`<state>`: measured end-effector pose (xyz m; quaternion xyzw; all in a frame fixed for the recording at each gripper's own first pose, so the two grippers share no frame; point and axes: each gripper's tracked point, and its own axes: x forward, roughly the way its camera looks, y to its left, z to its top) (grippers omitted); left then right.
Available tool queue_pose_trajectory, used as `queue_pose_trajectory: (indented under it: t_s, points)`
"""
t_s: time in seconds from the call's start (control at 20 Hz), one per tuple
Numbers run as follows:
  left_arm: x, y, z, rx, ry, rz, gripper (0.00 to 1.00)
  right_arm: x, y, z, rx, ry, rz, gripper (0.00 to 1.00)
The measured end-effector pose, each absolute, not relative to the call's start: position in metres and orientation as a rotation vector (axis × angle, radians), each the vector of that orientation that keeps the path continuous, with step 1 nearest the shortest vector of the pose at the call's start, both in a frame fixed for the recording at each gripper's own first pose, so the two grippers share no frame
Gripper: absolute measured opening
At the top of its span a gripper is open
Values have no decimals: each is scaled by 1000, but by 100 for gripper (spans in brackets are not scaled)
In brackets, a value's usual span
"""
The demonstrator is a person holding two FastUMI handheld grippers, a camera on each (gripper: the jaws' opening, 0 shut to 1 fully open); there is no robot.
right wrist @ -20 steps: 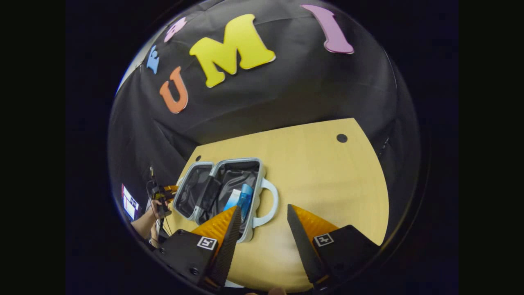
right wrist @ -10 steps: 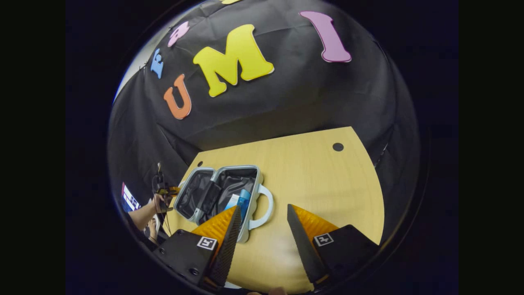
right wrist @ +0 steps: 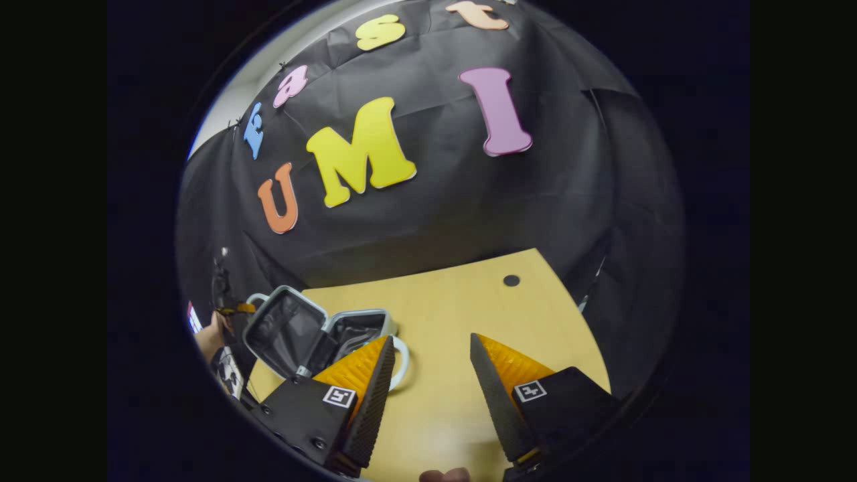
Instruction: First open the suitcase, pack the skin care products into it, and then close the suitcase.
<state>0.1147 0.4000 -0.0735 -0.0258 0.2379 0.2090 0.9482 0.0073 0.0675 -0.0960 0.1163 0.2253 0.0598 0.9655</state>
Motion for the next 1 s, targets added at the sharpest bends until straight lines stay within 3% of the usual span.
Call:
queue_pose_trajectory:
  t_s: [0.2,0.5,0.65,0.8,1.0]
  points:
    - [109,328,-10,46,312,459,11,-10,34,-81,192,384,57,68]
    - [101,188,8,191,156,392,10,-32,1,-66,65,331,25,68]
    - [114,122,-7,182,138,294,10,-35,-22,-51,15,295,-39,68]
    - [123,67,-32,180,144,200,10,-37,-39,-48,-3,282,-100,82]
    - [133,7,-82,189,207,85,10,-48,-62,-46,-17,291,-165,81]
